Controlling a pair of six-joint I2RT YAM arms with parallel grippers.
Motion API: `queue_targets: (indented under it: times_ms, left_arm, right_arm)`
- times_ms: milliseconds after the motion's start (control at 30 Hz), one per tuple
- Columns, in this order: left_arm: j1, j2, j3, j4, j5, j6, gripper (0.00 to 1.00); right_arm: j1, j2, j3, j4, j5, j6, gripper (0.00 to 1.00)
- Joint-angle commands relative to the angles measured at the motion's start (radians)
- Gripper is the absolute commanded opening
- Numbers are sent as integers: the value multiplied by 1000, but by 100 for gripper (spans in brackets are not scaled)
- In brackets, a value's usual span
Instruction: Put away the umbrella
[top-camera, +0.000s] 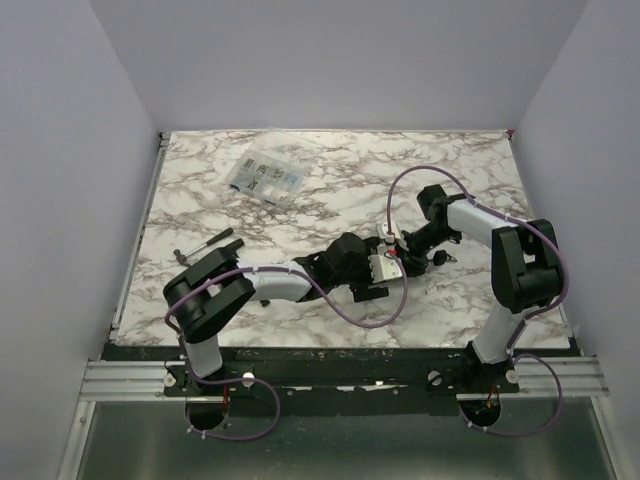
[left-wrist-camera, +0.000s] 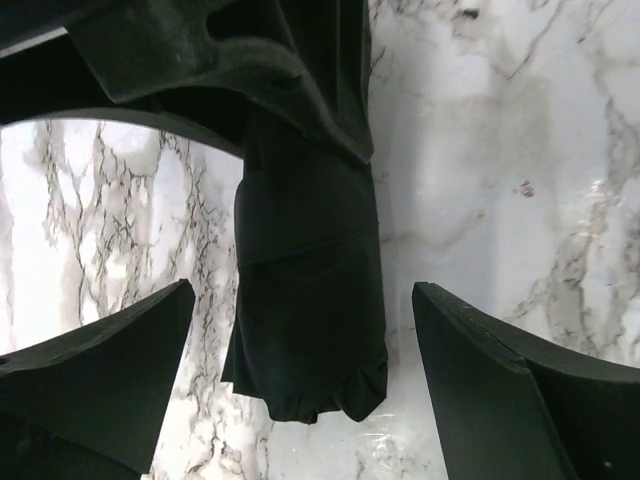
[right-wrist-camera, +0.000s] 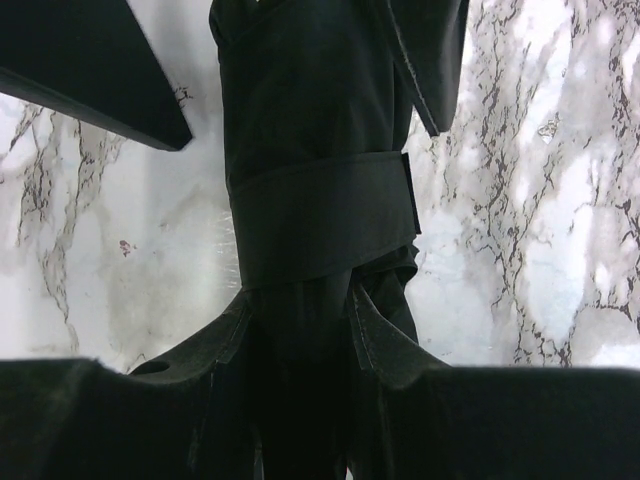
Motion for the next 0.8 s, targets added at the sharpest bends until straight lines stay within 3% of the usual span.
queue_targets:
  times_ms: [0,200,400,500,600,767]
  left_arm:
    - [-5,65,68,-93,-31,36,85]
    - [-5,142,114,-193,28,-21,52]
    - [7,187,124,-268,100,-115,7]
    - [39,213,142,-350,149,-172,0]
    - [77,234,132,-424,187,-241,0]
    - [145,297,111,-506,227,-349,0]
  right_arm:
    - [13,130,-95,-109,189,78,2]
    - [13,132,-91,-103,187,87,2]
    - [12,113,-88,-72,175,123,8]
    - [0,92,-49,-66,112,173,27]
    - [-35,71,35,-70,17,228,50]
    - [-108,36,159,-117,-90,222,59]
